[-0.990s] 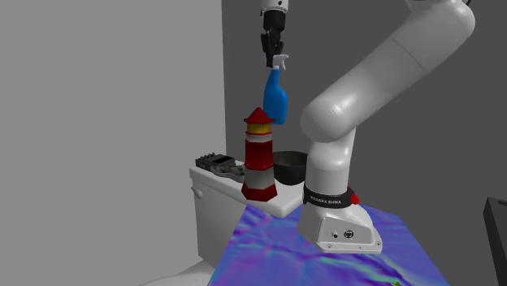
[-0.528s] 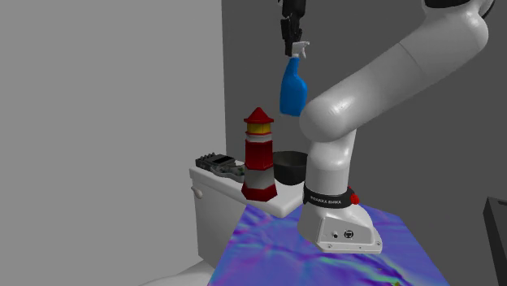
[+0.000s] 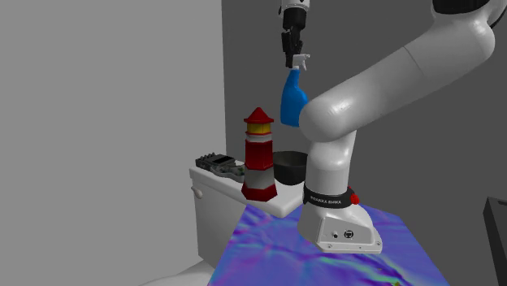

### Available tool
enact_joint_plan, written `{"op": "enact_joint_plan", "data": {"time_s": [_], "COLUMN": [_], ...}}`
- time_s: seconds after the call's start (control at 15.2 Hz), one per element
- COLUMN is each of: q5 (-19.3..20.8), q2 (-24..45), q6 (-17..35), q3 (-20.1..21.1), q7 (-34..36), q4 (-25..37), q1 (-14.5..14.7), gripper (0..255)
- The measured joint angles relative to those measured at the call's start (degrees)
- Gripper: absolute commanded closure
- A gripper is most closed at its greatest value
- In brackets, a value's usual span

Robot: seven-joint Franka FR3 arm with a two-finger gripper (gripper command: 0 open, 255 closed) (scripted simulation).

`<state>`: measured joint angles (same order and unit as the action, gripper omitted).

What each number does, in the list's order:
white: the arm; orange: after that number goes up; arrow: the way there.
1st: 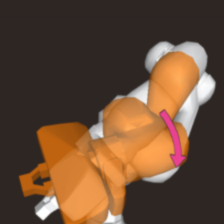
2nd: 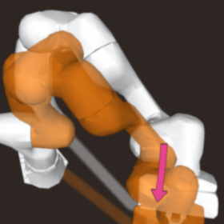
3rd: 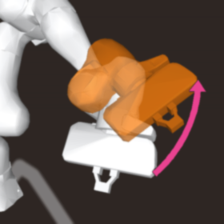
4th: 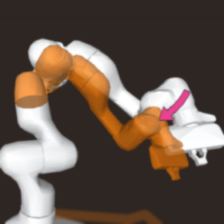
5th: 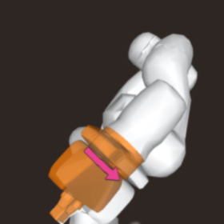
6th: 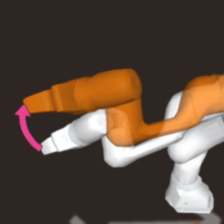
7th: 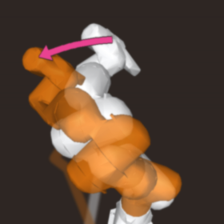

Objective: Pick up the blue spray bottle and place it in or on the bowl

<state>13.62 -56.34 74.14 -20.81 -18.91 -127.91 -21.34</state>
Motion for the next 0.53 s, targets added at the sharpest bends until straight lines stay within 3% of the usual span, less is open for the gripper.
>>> {"op": "enact_joint_plan", "data": {"time_s": [0.53], "q5": [1.4], "q2": [-3.1], "q6": [4.7], "q3": [-1.3], "q7": [0.1], "q4": [-7.8], "q1": [-0.9], "gripper": [255]}}
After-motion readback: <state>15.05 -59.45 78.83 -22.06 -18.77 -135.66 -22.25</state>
